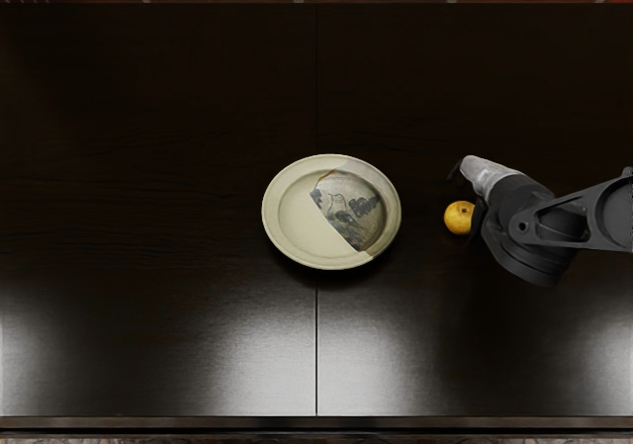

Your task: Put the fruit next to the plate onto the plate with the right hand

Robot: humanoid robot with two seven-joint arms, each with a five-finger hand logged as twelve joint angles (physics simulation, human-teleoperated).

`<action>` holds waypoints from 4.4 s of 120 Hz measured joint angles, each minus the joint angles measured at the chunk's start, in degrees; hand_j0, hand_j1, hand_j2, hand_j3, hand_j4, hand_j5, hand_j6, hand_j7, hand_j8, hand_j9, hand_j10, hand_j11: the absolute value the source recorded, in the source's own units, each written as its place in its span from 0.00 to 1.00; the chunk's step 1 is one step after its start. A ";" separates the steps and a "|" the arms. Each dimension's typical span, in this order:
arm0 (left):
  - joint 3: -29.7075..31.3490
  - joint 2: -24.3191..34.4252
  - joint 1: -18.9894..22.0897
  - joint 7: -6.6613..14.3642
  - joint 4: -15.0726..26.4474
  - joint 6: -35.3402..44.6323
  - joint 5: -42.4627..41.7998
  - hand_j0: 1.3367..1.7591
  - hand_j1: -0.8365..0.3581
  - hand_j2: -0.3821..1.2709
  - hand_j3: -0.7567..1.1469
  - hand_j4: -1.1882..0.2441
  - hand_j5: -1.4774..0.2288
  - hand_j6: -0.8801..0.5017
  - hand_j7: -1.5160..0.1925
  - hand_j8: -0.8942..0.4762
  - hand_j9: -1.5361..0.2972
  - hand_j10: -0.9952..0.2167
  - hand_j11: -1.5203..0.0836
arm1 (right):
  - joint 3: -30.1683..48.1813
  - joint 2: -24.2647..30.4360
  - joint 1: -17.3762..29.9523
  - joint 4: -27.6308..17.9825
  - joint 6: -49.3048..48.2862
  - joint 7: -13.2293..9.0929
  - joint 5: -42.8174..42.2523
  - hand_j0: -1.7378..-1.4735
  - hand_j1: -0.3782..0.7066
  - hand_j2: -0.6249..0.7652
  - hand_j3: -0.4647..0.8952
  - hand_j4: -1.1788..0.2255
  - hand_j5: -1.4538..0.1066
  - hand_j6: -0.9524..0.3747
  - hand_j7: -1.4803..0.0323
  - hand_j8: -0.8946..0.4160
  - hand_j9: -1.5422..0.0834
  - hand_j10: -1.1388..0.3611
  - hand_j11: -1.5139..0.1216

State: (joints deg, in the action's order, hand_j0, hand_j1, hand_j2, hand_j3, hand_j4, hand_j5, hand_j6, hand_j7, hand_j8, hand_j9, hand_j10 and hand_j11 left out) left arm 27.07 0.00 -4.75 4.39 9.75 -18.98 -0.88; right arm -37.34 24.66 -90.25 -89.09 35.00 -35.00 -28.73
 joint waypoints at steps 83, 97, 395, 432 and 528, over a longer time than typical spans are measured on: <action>-0.10 0.00 0.00 0.00 0.00 0.00 0.00 0.76 0.99 0.23 0.40 0.83 0.87 0.64 0.89 0.65 0.84 0.82 0.95 | -0.74 -2.06 1.01 2.06 0.00 0.00 0.35 0.30 0.42 0.40 0.34 0.59 0.64 0.45 0.67 0.41 0.67 0.52 0.64; -0.13 0.00 0.00 0.00 0.00 0.00 0.00 0.76 0.99 0.23 0.40 0.83 0.87 0.64 0.89 0.65 0.84 0.82 0.95 | -0.85 -2.13 1.01 2.08 0.00 0.00 0.35 0.30 0.43 0.40 0.34 0.58 0.63 0.44 0.66 0.40 0.66 0.51 0.63; -0.10 0.00 -0.01 0.00 0.02 0.00 0.00 0.76 0.99 0.23 0.40 0.83 0.87 0.64 0.89 0.65 0.84 0.82 0.95 | -2.26 -2.95 -2.83 1.02 -0.05 0.00 1.54 0.31 0.62 0.77 0.34 0.35 0.34 0.33 0.38 0.31 0.39 0.30 0.37; -0.17 0.00 0.00 0.00 0.02 0.00 0.00 0.76 0.99 0.23 0.40 0.83 0.87 0.64 0.89 0.65 0.84 0.82 0.95 | -1.83 -1.80 -10.11 -3.06 -0.07 0.00 5.97 0.30 0.63 0.78 0.34 0.35 0.33 0.34 0.37 0.32 0.38 0.29 0.36; -0.18 0.00 0.53 0.00 0.00 0.00 0.00 0.76 0.99 0.23 0.40 0.83 0.87 0.64 0.89 0.65 0.84 0.82 0.95 | 4.13 -15.92 -24.66 -2.71 -0.18 0.04 24.01 0.30 0.68 0.81 0.34 0.37 0.29 0.39 0.37 0.37 0.36 0.31 0.33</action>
State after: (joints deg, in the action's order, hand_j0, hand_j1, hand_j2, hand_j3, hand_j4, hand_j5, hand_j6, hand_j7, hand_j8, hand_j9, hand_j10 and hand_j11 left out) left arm 26.89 0.00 -4.22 4.40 9.76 -18.98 -0.88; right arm -33.20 8.74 -114.91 -91.80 34.83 -34.96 -4.72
